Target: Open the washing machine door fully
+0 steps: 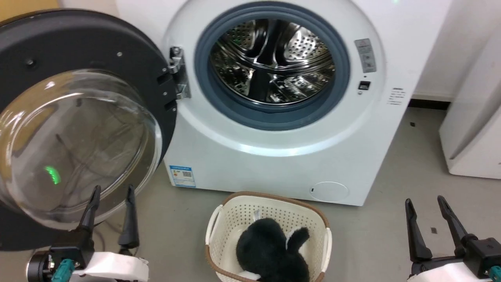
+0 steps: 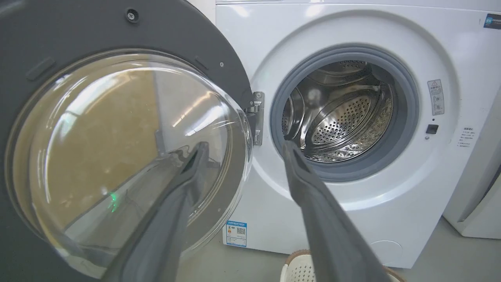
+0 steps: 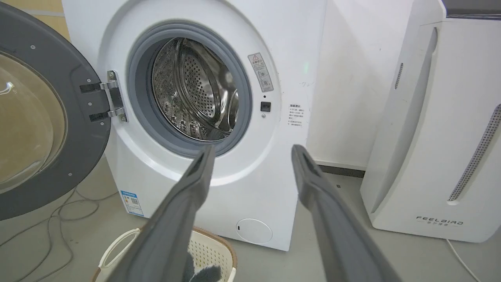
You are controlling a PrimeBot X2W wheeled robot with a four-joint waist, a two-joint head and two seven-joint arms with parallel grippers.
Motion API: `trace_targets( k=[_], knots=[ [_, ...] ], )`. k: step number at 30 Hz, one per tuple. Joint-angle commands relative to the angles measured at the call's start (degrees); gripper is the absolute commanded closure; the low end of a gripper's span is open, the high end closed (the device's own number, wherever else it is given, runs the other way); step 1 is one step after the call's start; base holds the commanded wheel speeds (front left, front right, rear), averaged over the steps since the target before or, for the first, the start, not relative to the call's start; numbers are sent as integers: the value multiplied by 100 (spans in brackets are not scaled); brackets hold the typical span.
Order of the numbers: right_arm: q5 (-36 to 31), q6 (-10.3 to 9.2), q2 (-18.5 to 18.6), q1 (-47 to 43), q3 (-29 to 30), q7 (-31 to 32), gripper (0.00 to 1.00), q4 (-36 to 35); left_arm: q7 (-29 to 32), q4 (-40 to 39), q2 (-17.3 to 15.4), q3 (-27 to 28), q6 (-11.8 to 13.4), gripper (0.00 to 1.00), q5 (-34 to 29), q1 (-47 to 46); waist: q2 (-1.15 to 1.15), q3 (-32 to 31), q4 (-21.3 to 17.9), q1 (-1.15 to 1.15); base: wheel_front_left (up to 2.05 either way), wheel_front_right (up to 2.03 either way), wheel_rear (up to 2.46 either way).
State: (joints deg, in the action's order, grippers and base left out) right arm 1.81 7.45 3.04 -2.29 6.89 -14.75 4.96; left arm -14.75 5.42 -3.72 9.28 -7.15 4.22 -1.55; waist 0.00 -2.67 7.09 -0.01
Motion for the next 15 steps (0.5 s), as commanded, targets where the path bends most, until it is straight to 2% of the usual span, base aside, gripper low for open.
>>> trace_targets(
  k=[1,15],
  knots=[
    [42,3,-16,-108,-9,-25,0,-46,-25,-66,32,-63,22,0,4,118,0,-30,-123,1,0,0,0],
    [115,3,-16,-275,-137,-25,0,-225,-25,-22,80,-601,344,0,-30,447,0,-98,-627,1,0,0,0]
  ],
)
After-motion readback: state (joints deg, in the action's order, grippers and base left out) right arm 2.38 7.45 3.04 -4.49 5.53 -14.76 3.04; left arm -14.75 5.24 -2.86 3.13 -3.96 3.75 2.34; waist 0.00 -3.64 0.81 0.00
